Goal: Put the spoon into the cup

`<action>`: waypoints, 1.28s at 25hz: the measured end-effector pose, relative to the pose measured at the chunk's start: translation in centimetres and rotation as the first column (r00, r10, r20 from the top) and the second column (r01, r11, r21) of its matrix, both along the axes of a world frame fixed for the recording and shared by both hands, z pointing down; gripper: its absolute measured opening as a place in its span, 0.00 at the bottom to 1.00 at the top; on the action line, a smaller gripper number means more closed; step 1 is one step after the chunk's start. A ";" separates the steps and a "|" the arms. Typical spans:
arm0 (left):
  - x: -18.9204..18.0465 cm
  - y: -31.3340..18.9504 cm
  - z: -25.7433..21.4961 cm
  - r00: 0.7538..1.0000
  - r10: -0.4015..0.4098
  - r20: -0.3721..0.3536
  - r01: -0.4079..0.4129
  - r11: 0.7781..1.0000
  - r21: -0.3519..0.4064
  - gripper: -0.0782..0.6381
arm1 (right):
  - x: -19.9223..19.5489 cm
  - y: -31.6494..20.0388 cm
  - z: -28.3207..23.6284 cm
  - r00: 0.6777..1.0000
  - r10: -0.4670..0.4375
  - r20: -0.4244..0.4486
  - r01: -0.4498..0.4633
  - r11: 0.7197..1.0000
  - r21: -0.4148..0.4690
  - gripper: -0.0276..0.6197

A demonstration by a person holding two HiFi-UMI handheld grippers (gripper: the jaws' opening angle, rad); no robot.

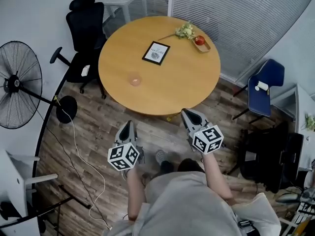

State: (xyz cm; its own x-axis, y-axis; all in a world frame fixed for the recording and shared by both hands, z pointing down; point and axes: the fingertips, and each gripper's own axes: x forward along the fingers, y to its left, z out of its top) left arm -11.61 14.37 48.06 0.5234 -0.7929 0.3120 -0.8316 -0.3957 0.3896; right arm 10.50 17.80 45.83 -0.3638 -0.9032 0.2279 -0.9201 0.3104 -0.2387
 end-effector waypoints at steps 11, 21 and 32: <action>-4.6 -0.5 1.7 0.997 -0.078 0.011 0.078 0.997 -0.013 0.12 | -4.3 -2.9 0.6 0.996 -0.085 -0.027 0.085 0.996 -0.007 0.05; -7.9 -4.3 0.0 0.991 -0.128 0.028 0.127 0.992 0.025 0.12 | -8.0 -10.6 0.1 0.985 -0.173 -0.004 0.173 0.985 0.021 0.05; -7.4 -13.8 0.0 0.992 -0.093 0.085 0.092 0.996 0.015 0.12 | -7.4 -20.8 -0.2 0.982 -0.186 0.031 0.185 0.982 0.040 0.05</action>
